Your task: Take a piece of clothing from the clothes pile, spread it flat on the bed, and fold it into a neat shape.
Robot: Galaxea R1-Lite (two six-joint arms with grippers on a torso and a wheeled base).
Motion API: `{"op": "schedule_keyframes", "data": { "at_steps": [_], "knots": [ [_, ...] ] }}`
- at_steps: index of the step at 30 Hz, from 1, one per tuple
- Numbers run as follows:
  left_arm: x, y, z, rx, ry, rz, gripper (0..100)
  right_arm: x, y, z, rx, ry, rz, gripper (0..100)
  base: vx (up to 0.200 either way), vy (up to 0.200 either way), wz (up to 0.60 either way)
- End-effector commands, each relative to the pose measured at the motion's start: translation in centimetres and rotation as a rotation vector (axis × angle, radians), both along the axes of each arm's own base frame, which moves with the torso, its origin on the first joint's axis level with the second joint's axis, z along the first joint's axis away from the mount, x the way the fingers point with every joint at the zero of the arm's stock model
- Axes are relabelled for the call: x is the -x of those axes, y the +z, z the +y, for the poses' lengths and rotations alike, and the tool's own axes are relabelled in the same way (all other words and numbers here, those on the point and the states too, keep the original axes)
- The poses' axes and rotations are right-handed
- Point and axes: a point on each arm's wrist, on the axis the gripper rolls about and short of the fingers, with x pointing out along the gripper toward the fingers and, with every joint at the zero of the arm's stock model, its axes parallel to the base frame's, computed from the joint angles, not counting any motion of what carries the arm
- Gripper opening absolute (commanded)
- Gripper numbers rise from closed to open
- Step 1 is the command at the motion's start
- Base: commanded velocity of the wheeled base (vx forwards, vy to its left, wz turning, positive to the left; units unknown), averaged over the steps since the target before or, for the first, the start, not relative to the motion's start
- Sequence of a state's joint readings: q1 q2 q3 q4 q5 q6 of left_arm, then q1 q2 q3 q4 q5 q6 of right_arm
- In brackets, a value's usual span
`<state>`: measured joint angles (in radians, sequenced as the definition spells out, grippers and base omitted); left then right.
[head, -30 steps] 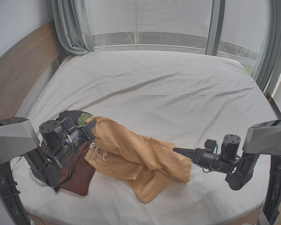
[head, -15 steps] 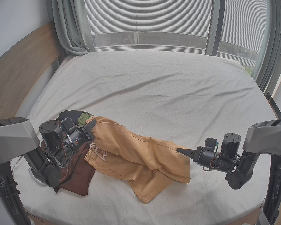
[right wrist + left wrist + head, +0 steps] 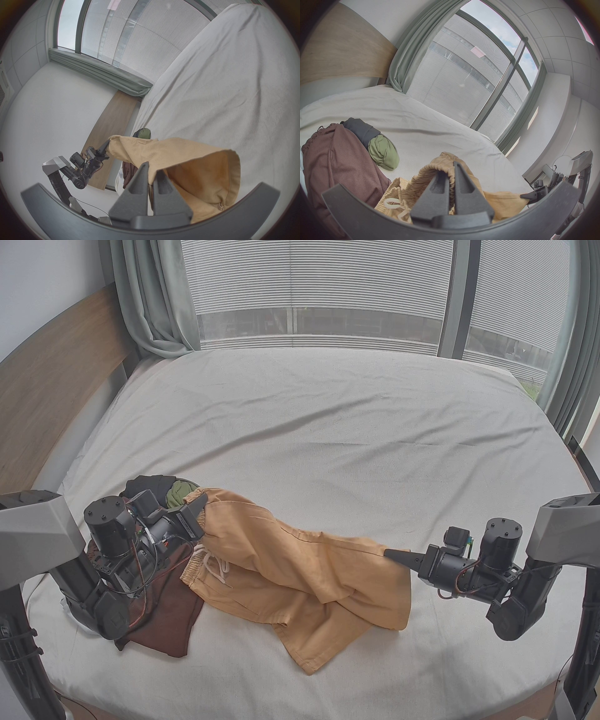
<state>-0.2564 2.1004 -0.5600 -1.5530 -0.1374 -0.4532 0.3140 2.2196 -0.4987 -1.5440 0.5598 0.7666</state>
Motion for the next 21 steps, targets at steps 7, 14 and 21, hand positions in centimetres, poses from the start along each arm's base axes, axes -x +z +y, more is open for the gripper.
{"op": "schedule_keyframes", "data": {
  "at_steps": [7, 14, 21],
  "knots": [
    [-0.1, 0.8, -0.6, 0.013, -0.022, -0.034, 0, 0.9, 4.9, -1.0, -0.036, -0.022, -0.146, 0, 0.0, 0.0, 0.0],
    [0.1, 1.6, -0.6, 0.021, -0.031, -0.053, 0, 1.4, 6.1, -1.9, -0.034, -0.037, -0.189, 0, 0.0, 0.0, 0.0],
    [0.3, 2.2, 0.0, 0.022, -0.036, -0.069, 0, 1.9, 7.8, -2.4, -0.049, -0.05, -0.239, 0, 0.0, 0.0, 0.0]
  ]
}}
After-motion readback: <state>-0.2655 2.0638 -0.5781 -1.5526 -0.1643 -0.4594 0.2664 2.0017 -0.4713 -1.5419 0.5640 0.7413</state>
